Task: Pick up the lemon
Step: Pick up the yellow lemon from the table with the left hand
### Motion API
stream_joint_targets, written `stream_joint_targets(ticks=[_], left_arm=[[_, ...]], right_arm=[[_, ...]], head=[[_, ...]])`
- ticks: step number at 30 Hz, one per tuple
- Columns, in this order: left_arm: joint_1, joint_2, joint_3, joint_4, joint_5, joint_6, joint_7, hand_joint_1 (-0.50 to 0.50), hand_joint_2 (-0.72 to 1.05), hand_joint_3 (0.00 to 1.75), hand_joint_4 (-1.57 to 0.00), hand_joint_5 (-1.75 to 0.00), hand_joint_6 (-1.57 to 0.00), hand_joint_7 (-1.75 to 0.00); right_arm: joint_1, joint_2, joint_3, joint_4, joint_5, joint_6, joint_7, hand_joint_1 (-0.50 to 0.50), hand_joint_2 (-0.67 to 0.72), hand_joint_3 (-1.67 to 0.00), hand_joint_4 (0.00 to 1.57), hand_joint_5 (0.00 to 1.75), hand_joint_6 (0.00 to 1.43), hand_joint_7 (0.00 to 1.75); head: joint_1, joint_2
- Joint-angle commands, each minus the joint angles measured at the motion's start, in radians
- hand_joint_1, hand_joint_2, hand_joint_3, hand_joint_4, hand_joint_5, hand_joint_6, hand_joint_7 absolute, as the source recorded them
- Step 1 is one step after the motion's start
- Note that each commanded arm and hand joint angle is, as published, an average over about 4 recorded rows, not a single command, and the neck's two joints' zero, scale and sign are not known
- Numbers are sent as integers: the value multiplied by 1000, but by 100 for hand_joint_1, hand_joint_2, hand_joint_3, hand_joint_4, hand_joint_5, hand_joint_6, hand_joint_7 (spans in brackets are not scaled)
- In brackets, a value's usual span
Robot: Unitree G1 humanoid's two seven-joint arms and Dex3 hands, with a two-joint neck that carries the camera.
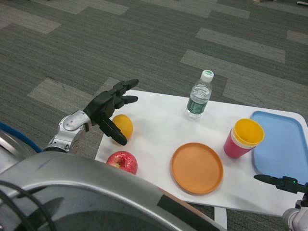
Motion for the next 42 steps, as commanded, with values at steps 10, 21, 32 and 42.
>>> stream_joint_targets(ticks=[10,21,32,42], left_arm=[[-13,1,52,99,87,-40,-2,50,-10,9,0,-72,0,-35],[-62,7,70,212,201,-41,-17,50,-10,9,0,-74,0,-35],[-140,12,80,313,243,-79,-17,50,-2,9,0,-77,0,-35],[-189,22,48,437,261,-92,-15,50,5,9,0,-82,0,-35]], right_arm=[[1,1,-8,-7,11,-4,1,-12,28,0,34,0,0,0],[1,4,-10,-3,11,-4,1,-12,28,0,34,0,0,0],[-2,5,-8,3,12,-4,1,-12,28,0,34,0,0,0],[-2,8,-12,2,12,-4,1,-12,28,0,34,0,0,0]], head=[[3,-9],[1,-17],[3,-25],[4,-31]])
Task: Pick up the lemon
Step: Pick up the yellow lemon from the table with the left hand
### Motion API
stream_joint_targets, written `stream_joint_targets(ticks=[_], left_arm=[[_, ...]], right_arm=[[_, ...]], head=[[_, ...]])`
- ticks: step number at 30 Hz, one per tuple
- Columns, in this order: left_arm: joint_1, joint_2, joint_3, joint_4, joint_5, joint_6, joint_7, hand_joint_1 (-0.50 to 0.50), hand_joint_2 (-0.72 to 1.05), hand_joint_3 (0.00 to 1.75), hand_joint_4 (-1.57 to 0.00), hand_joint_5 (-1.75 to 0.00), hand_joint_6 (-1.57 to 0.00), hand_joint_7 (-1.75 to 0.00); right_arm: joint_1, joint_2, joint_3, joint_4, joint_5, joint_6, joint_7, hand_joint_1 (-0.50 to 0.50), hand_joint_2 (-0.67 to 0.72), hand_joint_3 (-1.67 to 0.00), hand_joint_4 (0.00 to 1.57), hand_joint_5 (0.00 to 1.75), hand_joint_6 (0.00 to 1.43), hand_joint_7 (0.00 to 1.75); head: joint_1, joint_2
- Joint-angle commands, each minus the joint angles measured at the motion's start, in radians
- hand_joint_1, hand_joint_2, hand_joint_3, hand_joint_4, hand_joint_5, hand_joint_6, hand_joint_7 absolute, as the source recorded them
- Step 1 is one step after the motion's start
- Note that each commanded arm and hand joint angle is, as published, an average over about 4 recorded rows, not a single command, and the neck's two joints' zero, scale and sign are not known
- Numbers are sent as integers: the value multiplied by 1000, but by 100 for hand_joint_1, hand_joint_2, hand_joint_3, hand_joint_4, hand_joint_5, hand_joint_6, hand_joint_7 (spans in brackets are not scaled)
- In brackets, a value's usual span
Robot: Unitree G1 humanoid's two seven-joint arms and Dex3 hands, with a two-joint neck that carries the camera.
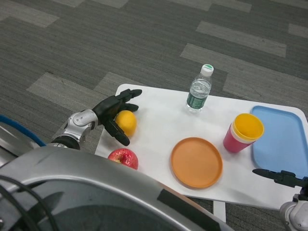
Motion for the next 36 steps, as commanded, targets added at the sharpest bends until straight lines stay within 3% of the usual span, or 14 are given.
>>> stream_joint_targets(ticks=[1,4,9,16,22,25,26,30,36], left_arm=[[-12,14,-13,33,13,0,-1,50,7,9,0,-80,0,-35],[-12,13,-17,41,15,0,0,50,18,9,0,-77,0,-35],[-12,13,-20,46,15,0,1,50,60,9,0,-80,0,-35],[-11,12,-31,48,15,0,4,50,69,9,0,-77,0,-35],[-12,12,-42,56,16,0,6,50,60,4,0,-82,0,-35],[-12,11,-43,64,16,0,8,50,60,9,0,-87,0,-66],[-12,11,-43,64,16,-1,10,50,58,9,0,-95,0,-86],[-12,7,-39,66,14,-9,25,50,43,9,0,-154,0,-147],[-17,4,-40,66,-14,-20,42,50,41,9,0,-172,0,-161]], right_arm=[[-2,0,-9,-1,12,-4,0,-12,28,0,34,0,0,0],[-2,0,-8,-1,12,-4,0,-12,28,0,34,0,0,0],[-2,0,-7,-1,12,-4,0,-12,30,0,34,0,0,0],[-2,0,-8,-2,12,-4,0,-12,28,0,34,0,0,0],[-2,0,-9,-4,12,-4,0,-12,28,0,34,0,0,0],[-2,0,-9,-3,12,-4,0,-12,28,0,34,0,0,0],[-2,0,-9,-3,12,-4,0,-12,28,0,34,0,0,0],[-2,0,-9,-2,12,-4,0,-12,30,0,34,0,0,0],[-2,0,-9,-2,12,-4,0,-12,28,0,34,0,0,0]], head=[[1,-3],[2,-5],[2,-4],[1,-7],[2,-10],[2,-12],[2,-12],[2,-13],[2,-13]])
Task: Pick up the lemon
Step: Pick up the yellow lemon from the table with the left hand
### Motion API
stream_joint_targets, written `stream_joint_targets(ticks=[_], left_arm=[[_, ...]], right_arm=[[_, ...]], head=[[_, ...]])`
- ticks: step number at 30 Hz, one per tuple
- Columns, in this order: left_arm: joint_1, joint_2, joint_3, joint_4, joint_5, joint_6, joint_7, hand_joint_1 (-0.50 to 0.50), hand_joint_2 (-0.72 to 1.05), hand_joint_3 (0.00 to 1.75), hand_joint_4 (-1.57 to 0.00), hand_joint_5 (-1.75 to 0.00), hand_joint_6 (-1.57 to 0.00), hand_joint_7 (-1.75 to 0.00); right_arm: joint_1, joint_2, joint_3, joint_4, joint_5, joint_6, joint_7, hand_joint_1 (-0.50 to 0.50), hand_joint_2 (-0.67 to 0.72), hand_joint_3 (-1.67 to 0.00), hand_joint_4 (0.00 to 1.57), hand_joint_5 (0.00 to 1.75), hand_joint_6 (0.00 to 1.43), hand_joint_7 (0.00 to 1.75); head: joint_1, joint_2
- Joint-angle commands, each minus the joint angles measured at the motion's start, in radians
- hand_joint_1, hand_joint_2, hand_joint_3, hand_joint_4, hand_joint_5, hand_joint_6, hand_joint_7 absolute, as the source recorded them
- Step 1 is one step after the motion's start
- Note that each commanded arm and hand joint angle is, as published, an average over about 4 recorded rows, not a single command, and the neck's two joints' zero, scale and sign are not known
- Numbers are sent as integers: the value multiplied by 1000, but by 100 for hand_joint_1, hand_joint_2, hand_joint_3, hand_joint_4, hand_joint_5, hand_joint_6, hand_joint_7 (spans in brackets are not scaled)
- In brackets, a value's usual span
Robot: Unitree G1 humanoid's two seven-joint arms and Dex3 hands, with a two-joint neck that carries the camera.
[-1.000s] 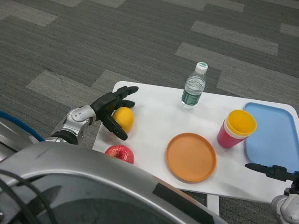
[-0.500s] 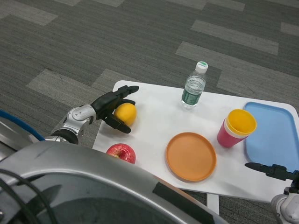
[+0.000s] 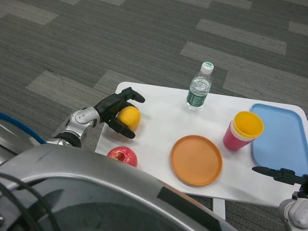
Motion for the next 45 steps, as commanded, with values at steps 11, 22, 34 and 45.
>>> stream_joint_targets(ticks=[11,22,34,45], left_arm=[[-17,-16,-60,3,-171,-41,43,50,34,9,0,-175,-3,-168],[-62,-16,-135,-157,-276,-65,97,50,34,9,0,-175,-3,-168],[-176,-49,-336,-279,-299,-65,184,50,38,9,0,-175,-6,-168],[-244,-80,-566,-272,-306,-67,237,50,43,9,0,-175,-12,-168]], right_arm=[[-2,0,-8,-1,12,-4,0,-12,28,0,34,0,0,0],[-2,0,-9,-1,12,-4,0,-12,28,0,34,0,0,0],[-7,4,-4,2,12,-4,0,-12,28,0,34,0,0,0],[-5,15,-18,-1,11,-4,1,-12,28,0,34,0,0,0]], head=[[-10,5],[-49,23],[-299,72],[-672,82]])
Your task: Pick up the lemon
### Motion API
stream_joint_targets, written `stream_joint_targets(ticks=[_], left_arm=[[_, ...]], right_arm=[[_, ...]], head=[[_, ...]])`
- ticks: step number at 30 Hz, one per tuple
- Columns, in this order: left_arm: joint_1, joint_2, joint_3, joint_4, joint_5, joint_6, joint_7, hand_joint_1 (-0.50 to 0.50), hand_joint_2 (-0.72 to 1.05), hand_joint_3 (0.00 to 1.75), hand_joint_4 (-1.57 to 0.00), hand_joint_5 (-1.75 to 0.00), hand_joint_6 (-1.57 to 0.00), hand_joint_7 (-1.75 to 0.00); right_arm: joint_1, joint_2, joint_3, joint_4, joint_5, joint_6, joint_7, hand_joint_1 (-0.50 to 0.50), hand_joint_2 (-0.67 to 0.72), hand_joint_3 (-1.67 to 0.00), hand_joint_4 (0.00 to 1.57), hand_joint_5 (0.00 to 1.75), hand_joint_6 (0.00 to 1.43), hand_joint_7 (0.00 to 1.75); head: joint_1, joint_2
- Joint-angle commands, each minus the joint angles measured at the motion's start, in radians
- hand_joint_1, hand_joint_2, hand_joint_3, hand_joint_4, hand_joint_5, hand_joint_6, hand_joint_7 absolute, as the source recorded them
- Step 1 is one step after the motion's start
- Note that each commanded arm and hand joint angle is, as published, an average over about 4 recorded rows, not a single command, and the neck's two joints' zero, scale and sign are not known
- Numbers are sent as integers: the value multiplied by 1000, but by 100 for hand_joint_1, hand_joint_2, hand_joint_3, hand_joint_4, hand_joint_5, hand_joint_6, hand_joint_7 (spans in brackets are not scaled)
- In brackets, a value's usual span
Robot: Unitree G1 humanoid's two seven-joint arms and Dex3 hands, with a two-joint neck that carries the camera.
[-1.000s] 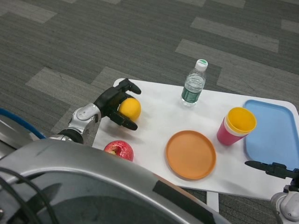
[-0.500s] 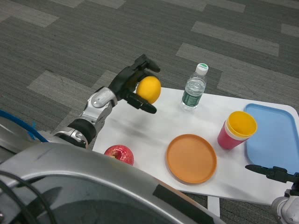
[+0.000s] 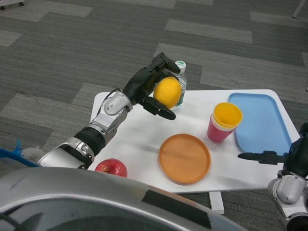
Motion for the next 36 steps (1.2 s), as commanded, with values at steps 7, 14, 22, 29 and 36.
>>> stream_joint_targets(ticks=[7,14,22,29,36], left_arm=[[-36,-34,-123,25,-27,-15,29,50,43,9,0,-175,-16,-168],[-30,-59,-111,48,-54,-49,42,50,43,9,0,-175,-20,-168],[-18,-71,-34,48,-55,-88,56,50,43,9,0,-175,-21,-168],[-12,-72,-3,48,-55,-98,59,50,43,9,0,-175,-21,-168],[-12,-72,-2,48,-56,-98,60,50,43,9,0,-175,-21,-168]], right_arm=[[-7,6,-11,0,11,-4,1,-12,31,0,34,0,0,0],[-7,6,-12,-1,11,-4,1,-12,28,0,34,0,0,0],[-5,6,-18,-5,10,-4,3,-12,28,0,34,0,0,0],[-5,7,-20,-8,10,-4,4,-12,31,0,34,0,0,0],[-4,6,-19,-11,10,-4,4,-12,28,0,34,0,0,0]], head=[[-179,25],[-212,82],[-235,115],[-239,125],[-229,117]])
